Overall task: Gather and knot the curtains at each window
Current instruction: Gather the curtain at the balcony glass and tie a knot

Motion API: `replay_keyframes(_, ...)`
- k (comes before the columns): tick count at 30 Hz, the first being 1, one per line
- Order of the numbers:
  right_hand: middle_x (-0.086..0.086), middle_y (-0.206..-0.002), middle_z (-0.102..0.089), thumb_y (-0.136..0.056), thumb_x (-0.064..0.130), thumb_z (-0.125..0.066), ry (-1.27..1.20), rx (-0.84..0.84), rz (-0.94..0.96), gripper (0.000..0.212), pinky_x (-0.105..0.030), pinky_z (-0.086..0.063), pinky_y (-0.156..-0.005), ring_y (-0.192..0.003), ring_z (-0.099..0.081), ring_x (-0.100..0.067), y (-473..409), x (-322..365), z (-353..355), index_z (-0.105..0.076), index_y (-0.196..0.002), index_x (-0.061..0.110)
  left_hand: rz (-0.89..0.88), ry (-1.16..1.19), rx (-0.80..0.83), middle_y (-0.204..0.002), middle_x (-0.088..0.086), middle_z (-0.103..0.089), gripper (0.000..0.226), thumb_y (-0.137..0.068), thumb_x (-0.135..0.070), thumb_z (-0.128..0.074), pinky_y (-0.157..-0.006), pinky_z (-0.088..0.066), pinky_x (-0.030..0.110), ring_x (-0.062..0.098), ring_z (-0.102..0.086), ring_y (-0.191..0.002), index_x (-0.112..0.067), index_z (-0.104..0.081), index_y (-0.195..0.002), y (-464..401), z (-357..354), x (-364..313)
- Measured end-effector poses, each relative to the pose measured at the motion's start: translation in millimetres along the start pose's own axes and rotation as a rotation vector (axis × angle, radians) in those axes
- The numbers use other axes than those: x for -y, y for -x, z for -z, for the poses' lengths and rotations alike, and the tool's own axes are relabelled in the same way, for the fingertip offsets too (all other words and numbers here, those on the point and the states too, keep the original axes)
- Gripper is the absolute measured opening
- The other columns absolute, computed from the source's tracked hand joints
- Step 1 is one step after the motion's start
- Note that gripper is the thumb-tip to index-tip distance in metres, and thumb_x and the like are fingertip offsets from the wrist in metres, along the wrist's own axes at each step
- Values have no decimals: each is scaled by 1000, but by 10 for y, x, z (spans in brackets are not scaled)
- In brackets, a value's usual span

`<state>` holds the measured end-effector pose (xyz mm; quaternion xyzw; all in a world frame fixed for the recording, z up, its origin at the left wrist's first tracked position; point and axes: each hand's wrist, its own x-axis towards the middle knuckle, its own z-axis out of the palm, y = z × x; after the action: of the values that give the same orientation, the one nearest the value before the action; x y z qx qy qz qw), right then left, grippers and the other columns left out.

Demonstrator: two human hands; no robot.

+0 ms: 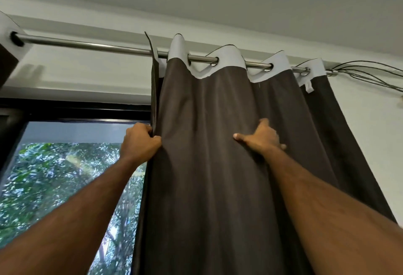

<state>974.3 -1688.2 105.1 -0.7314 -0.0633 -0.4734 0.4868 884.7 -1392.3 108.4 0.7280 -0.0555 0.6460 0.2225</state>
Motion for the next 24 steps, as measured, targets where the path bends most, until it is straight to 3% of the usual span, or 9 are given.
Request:
replay_keyframes(2,-9,-130,-66,-81,43,-81,-81,62,63,59,-44,-49,-106,-121,-61,-31,-35,-105,-51,-63,-131,16,11,21,8,-60,13,-62,21,-72,-24,-61,-64,-60,44,31,-63,-61,-6,-65,-62,0,44,-9)
replay_keyframes(5,-16,-115,-70,-96,22,-64,-80,-151,88,24,-39,-54,-91,-109,-65,-36,171,20,-287,-73,-116,12,20,16,32,-60,15,-61,23,-73,-23,-60,-60,-59,42,33,-64,-62,-3,-62,-62,16,100,-64)
replay_keyframes(6,-17,-112,-71,-97,18,-62,-82,-178,137,22,-39,-54,-88,-107,-66,-37,307,157,-390,-73,-114,10,17,22,29,-58,13,-58,24,-76,-21,-61,-56,-54,36,31,-61,-60,-3,-60,-60,15,114,-76)
replay_keyframes(8,-17,-105,-75,-94,14,-64,-188,-44,379,17,-33,-51,-80,-99,-69,-31,577,506,-625,-76,-105,7,13,13,19,-54,7,-51,27,-82,-11,-62,-52,-40,27,25,-53,-56,-7,-55,-56,17,128,-82)
replay_keyframes(12,-12,-81,-74,-93,10,-68,-347,241,731,14,-26,-42,-70,-78,-64,-19,863,1058,-851,-75,-82,4,-40,95,8,-51,6,-43,33,-83,-10,-62,-54,-35,28,21,-40,-51,-8,-48,-53,-1,114,-81)
replay_keyframes(17,-9,-89,-76,-92,5,-61,-293,406,743,17,-30,-52,-74,-89,-69,-24,817,1127,-838,-78,-94,9,3,192,-104,-50,4,-37,56,-93,-44,-67,-52,-28,31,17,-34,-47,-11,-44,-53,-30,12,-152)
replay_keyframes(20,8,-86,-72,-95,10,-59,-234,576,748,24,-22,-48,-79,-86,-64,-8,764,936,-803,-77,-111,14,-20,114,-100,-54,7,-56,42,-85,-32,-76,-52,-46,33,17,-54,-49,-3,-58,-61,-51,-33,-104)
replay_keyframes(22,11,-96,-75,-91,17,-63,-296,490,714,27,-25,-53,-93,-96,-66,-4,700,752,-776,-78,-113,21,-15,47,-60,-68,15,-67,27,-77,-27,-70,-65,-61,44,28,-67,-66,-1,-68,-73,-50,-48,-88)
replay_keyframes(24,6,-103,-74,-84,27,-66,-308,50,696,23,-40,-56,-94,-102,-66,-15,580,552,-685,-78,-104,24,-13,-5,-29,-74,16,-68,28,-74,-28,-65,-72,-63,50,31,-69,-71,-2,-70,-81,-38,-71,-80)
